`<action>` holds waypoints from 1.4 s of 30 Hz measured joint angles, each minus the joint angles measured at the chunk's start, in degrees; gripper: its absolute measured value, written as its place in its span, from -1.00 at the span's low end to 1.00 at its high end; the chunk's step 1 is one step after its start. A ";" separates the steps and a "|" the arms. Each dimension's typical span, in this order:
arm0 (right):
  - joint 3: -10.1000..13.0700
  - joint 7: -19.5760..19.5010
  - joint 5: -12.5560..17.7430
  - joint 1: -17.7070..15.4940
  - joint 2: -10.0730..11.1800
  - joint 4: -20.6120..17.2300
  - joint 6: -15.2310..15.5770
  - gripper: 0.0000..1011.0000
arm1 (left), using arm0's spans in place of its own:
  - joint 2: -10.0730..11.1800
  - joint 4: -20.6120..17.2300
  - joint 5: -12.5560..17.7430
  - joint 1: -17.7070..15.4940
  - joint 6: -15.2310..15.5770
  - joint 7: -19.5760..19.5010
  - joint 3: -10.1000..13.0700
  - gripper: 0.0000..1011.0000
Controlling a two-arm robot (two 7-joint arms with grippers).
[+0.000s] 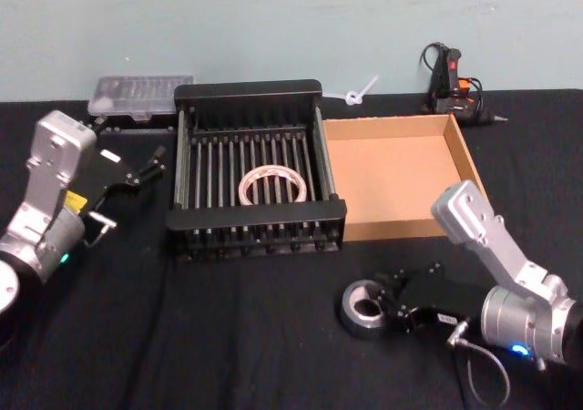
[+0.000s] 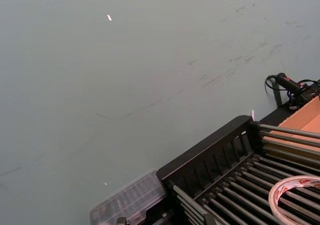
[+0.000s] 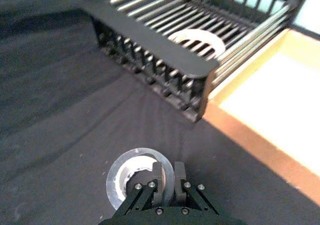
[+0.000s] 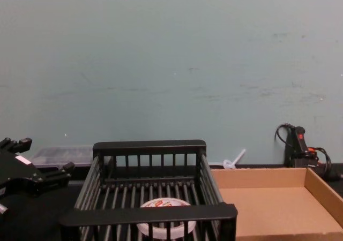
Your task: Pick up the white tape and place it into the black box , Pick up the silver tape and place it into the brown box.
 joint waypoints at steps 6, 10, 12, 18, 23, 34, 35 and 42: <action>2.34 -1.86 1.12 0.31 -0.85 -0.31 -0.46 -0.71 | 0.00 0.00 0.00 0.00 0.00 0.00 0.00 0.98; 3.91 -3.30 1.59 0.99 -1.54 -0.39 -0.77 -0.71 | 0.00 0.00 0.00 0.00 0.00 0.00 0.00 0.98; 4.57 -4.04 1.65 1.62 -1.97 -0.20 -0.88 -0.71 | 0.00 0.00 0.00 0.00 0.00 0.00 0.00 0.98; 5.79 -5.22 1.60 4.36 -3.33 1.85 -0.81 -0.71 | 0.00 0.00 0.00 0.00 0.00 0.00 0.00 0.98; 5.97 -5.61 0.92 7.04 -4.28 4.26 -0.54 -0.71 | 0.00 0.00 0.00 0.00 0.00 0.00 0.00 0.98; 6.14 -6.22 -1.52 13.17 -6.72 10.50 -0.45 -0.71 | 0.00 0.00 0.00 0.00 0.00 0.00 0.00 0.98; 6.10 -6.23 -1.89 13.82 -7.01 11.31 -0.46 -0.71 | 0.00 -0.01 0.00 0.00 0.00 0.00 0.00 0.98; 5.72 -6.12 -3.54 16.49 -8.43 14.89 -0.51 -0.71 | 0.00 0.00 0.00 0.00 0.00 0.00 0.00 0.98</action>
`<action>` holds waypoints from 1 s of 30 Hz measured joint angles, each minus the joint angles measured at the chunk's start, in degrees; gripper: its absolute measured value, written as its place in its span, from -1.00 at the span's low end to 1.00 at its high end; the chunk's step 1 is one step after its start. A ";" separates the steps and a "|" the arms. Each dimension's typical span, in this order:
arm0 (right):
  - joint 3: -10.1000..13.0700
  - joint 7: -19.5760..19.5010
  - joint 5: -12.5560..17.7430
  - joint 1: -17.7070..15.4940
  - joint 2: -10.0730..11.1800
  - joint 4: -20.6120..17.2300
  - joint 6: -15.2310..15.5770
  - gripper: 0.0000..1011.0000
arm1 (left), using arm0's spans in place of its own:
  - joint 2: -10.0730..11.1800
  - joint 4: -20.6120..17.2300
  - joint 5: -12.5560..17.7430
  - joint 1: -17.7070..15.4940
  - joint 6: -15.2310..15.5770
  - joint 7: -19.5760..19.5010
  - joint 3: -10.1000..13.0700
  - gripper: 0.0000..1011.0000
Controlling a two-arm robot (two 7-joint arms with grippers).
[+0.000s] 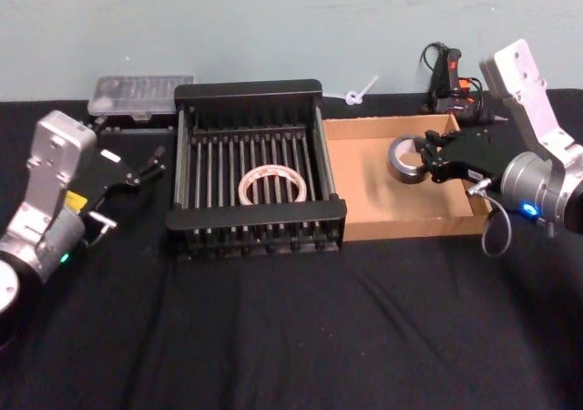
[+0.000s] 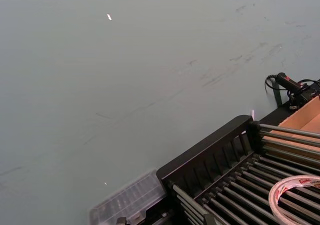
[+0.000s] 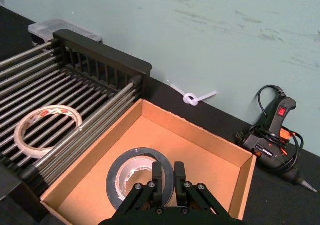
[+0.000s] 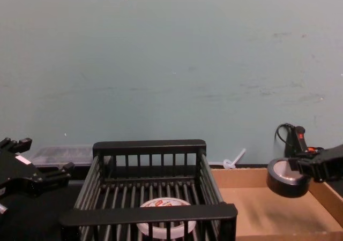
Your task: Pick up the white tape and place it into the black box , Pick up the silver tape and place it into the brown box.
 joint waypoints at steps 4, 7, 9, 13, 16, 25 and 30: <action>0.00 0.12 -0.66 0.77 -0.56 1.25 0.00 -0.71 | 0.00 0.00 0.00 0.00 0.00 0.00 0.00 0.98; 0.15 0.19 -0.89 0.93 -0.78 1.62 0.00 -0.71 | 0.00 0.00 0.00 0.00 0.00 0.00 0.00 0.98; 0.16 0.19 -0.89 0.94 -0.76 1.61 0.01 -0.71 | 0.00 0.00 0.00 0.00 0.00 0.00 0.00 0.98; 0.15 0.20 -0.88 0.90 -0.69 1.52 0.02 -0.71 | 0.00 0.00 0.00 0.00 0.00 0.00 0.00 0.98; 0.15 0.21 -0.85 0.86 -0.66 1.44 0.03 -0.71 | 0.00 0.00 0.00 0.00 0.00 0.00 0.00 0.98; 0.10 0.22 -0.75 0.77 -0.60 1.28 0.03 -0.48 | 0.00 0.00 0.00 0.00 0.00 0.00 0.00 0.98; 0.07 0.22 -0.71 0.75 -0.57 1.25 0.03 -0.16 | 0.00 0.00 0.00 0.00 0.00 0.00 0.00 0.98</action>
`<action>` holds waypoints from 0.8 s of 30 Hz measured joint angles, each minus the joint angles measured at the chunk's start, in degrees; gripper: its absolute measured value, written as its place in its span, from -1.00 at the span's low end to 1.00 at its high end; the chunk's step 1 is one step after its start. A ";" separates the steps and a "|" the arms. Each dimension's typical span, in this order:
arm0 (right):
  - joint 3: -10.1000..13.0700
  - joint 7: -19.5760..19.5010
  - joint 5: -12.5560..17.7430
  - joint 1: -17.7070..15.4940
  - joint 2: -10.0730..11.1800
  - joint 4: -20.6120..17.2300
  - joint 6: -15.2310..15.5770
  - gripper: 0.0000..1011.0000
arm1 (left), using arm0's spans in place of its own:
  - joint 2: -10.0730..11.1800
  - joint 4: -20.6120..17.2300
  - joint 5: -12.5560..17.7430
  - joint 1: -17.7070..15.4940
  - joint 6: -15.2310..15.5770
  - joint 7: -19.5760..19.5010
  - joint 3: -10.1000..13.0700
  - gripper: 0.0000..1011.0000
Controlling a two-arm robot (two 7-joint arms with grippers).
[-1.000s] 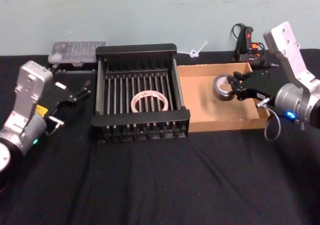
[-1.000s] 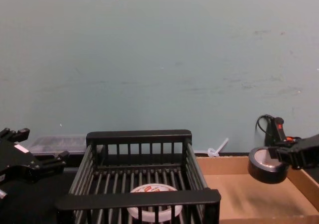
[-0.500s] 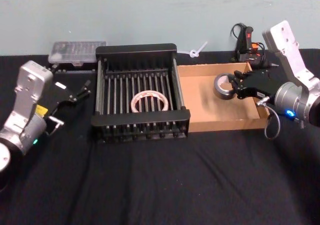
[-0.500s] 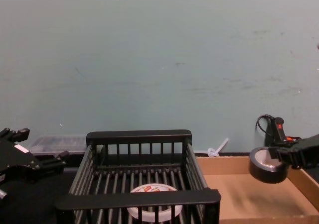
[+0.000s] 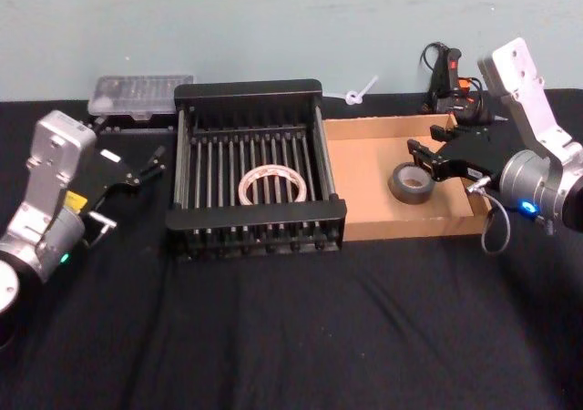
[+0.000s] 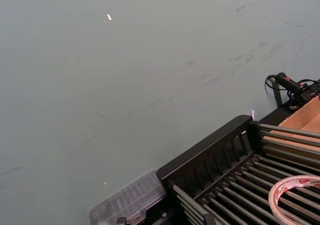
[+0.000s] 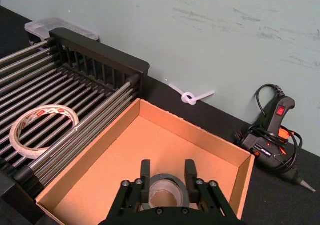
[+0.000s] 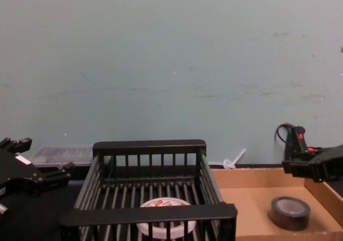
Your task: Pick up the white tape and place it into the black box , Pick up the silver tape and place it into the brown box.
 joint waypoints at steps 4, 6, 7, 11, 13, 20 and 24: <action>-0.01 0.00 0.03 -0.01 0.02 -0.03 0.00 0.08 | 0.00 0.00 0.00 0.00 0.00 0.00 0.00 0.98; -0.02 0.00 0.05 -0.03 0.03 -0.04 0.00 0.24 | 0.00 0.00 0.00 0.00 0.00 0.00 0.00 0.98; -0.02 0.00 0.05 -0.03 0.03 -0.04 0.00 0.24 | 0.00 0.00 0.00 0.00 0.00 0.00 0.00 0.98; -0.02 0.00 0.07 -0.05 0.05 -0.07 0.00 0.55 | 0.00 0.00 0.00 0.00 0.00 0.00 0.00 0.98; -0.02 0.00 0.07 -0.06 0.05 -0.08 0.00 0.62 | 0.00 0.00 0.00 0.00 0.00 0.00 0.00 0.98; -0.02 0.00 0.07 -0.06 0.05 -0.08 0.00 0.98 | 0.00 0.00 0.00 0.00 0.00 0.00 0.00 0.98; -0.02 0.00 0.08 -0.06 0.05 -0.09 0.00 0.98 | 0.00 0.00 0.00 0.00 0.00 0.00 0.00 0.98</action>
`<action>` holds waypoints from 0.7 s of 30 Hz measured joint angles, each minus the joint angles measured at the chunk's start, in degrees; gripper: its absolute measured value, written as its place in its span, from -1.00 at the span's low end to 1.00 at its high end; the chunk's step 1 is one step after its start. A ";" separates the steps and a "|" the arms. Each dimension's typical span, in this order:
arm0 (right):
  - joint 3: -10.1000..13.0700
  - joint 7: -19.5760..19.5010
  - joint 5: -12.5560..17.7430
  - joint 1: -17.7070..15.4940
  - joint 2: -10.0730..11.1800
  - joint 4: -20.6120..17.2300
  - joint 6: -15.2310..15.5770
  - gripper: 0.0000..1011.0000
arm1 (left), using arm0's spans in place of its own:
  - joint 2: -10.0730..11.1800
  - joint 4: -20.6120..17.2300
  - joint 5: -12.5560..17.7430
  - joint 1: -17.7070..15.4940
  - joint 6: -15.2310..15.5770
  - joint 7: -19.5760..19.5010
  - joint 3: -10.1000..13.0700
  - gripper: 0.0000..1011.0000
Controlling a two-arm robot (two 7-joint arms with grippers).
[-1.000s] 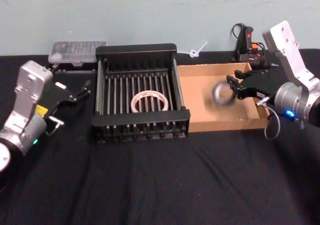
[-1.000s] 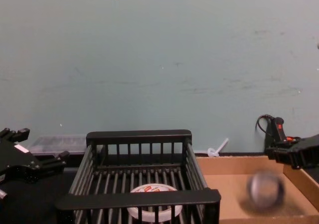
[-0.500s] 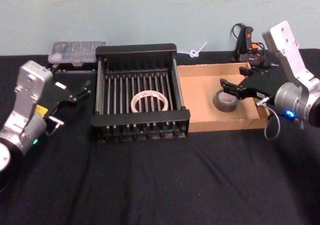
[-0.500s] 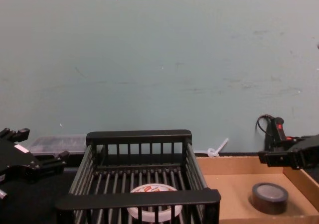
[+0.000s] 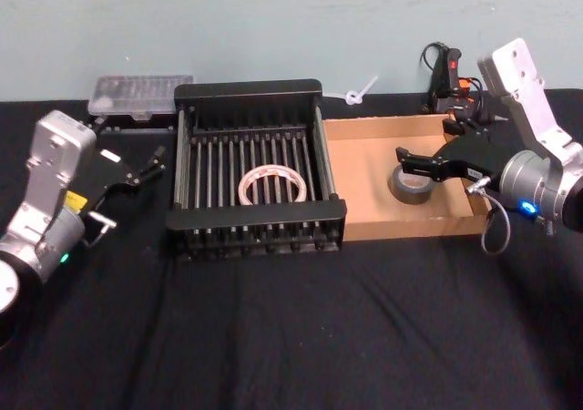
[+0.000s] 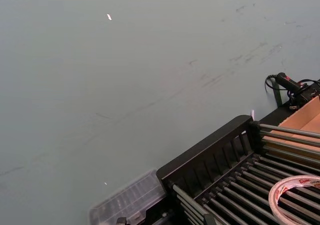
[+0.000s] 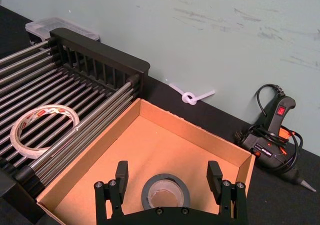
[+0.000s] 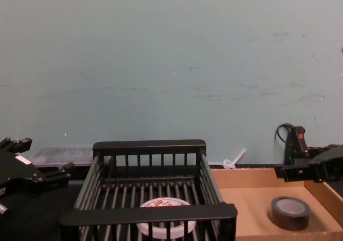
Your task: Pick up the white tape and place it into the black box , Pick up the silver tape and place it into the brown box.
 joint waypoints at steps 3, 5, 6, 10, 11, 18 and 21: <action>0.00 0.00 0.00 0.00 0.00 0.00 0.00 0.98 | 0.00 0.00 0.00 0.00 0.00 0.00 0.00 0.98; 0.00 0.00 0.00 0.00 0.00 0.00 0.00 0.98 | 0.00 0.00 0.00 0.00 0.00 0.00 0.00 0.98; 0.00 0.00 0.00 0.00 0.00 0.00 0.00 0.98 | 0.00 0.00 0.00 0.00 0.00 0.00 0.00 0.98; 0.10 -0.26 -0.19 -0.17 -0.02 -0.12 -0.29 0.98 | 0.00 0.00 0.00 0.00 0.00 0.00 0.00 0.98; 0.21 -0.75 -0.61 -0.47 -0.07 -0.36 -0.79 0.98 | 0.00 0.00 0.00 0.00 0.00 0.00 0.00 0.98; 0.82 -8.25 -7.34 -3.90 -0.45 -2.70 -9.45 0.98 | 0.00 0.00 0.00 0.00 0.00 0.00 0.00 0.98; 0.69 -11.43 -10.99 -5.33 -0.35 -3.27 -13.43 0.98 | 0.00 0.00 0.00 0.00 0.00 0.00 0.00 0.98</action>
